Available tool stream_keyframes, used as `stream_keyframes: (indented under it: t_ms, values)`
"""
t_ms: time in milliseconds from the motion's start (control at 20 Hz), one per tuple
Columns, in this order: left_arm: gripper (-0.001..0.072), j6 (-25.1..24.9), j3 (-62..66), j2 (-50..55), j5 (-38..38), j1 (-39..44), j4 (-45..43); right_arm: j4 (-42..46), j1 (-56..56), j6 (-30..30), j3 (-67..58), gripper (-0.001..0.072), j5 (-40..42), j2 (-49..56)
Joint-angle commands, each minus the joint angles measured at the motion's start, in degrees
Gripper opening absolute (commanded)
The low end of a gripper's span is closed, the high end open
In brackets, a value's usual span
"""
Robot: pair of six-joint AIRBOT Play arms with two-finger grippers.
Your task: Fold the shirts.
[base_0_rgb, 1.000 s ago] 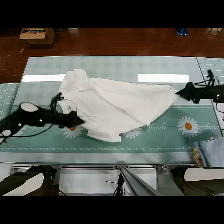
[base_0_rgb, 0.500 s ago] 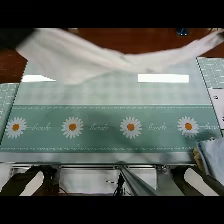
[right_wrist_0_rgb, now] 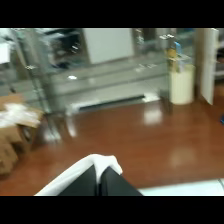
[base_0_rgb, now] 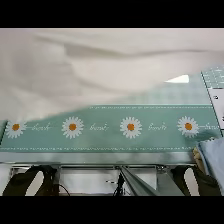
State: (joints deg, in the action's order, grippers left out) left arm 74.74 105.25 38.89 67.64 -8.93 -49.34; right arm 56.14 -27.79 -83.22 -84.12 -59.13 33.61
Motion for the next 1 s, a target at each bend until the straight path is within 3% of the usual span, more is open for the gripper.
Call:
stream_keyframes:
  t_ms: [0, 150, 400, 500, 650, 950]
  values:
    - [0.0033, 7.02, 1.16, -1.46, 11.41, -0.04, -5.53, 7.45, 0.04, -5.95, -0.15, 0.0027, -13.49, -2.32]
    - [0.0033, 9.16, 1.18, -1.55, 18.45, -0.02, -5.29, 5.53, 0.04, -4.17, -0.15, 0.0027, -19.52, -2.8]
    - [0.0032, 9.6, 1.18, -3.5, 18.34, 0.02, -5.33, 5.81, 0.04, -4.0, -0.59, 0.0026, -20.72, -4.59]
    - [0.0032, 9.86, 1.18, -3.52, 18.99, 0.02, -7.63, 11.41, 0.04, -4.07, -0.63, 0.0027, -21.22, -4.52]
    - [0.0032, 13.11, 1.16, -3.34, 24.04, 0.02, -19.71, 23.3, 1.14, -6.6, -0.63, 0.0026, -21.64, -4.39]
    - [0.0032, 13.42, 1.16, -3.48, 24.57, 0.02, -19.69, 19.85, 1.09, -5.86, -0.63, 0.0026, -22.32, -4.42]
